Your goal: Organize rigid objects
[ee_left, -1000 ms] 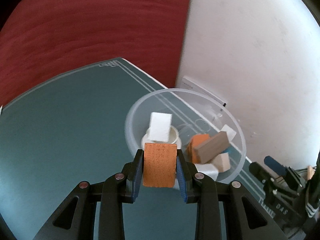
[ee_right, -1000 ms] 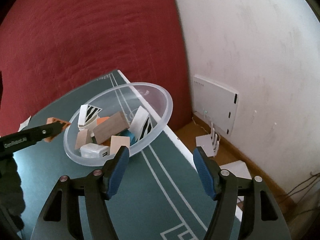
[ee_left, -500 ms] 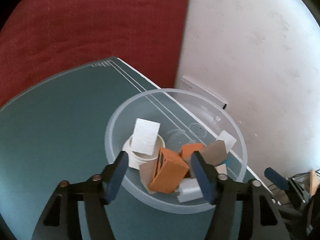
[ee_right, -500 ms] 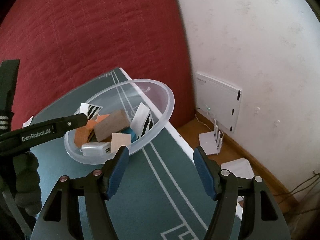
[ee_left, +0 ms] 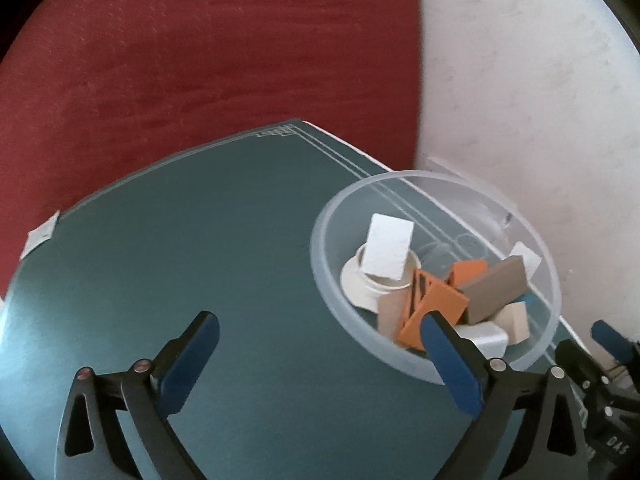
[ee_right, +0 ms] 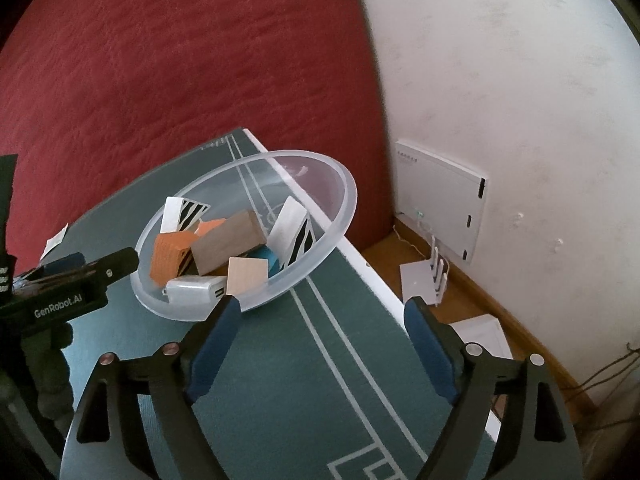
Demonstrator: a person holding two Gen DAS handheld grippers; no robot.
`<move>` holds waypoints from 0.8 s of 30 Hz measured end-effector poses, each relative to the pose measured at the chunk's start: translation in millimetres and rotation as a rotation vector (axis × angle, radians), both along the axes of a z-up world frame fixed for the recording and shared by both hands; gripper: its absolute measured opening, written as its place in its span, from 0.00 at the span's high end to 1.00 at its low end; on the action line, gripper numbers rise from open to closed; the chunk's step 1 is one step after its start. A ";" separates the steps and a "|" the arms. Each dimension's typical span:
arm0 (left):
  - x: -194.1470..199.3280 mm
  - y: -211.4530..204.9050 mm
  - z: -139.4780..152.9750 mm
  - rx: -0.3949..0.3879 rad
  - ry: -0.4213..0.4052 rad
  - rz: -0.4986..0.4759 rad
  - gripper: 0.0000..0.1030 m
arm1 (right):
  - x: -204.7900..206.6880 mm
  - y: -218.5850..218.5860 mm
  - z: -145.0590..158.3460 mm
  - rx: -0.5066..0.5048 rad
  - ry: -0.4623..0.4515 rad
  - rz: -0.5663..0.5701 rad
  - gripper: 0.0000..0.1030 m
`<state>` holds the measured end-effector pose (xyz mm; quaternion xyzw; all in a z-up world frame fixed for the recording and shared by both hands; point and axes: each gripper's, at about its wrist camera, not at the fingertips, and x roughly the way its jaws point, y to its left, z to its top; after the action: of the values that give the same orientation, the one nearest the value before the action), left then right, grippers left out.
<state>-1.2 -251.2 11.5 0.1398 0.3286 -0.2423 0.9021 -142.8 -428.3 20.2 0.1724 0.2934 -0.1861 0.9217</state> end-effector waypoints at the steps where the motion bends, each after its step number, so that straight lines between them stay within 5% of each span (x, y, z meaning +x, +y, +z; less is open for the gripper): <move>1: -0.4 0.5 0.7 0.006 -0.007 0.009 0.01 | 0.1 0.7 0.0 -0.002 0.001 0.002 0.14; 24: -20.9 -0.9 -2.7 0.079 -0.105 0.059 0.01 | 0.7 19.1 3.1 -0.076 -0.011 0.033 0.07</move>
<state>-22.1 -252.1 8.8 0.1780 0.2939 -0.1951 0.9186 -142.0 -409.2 23.3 0.1334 0.2837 -0.1808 0.9322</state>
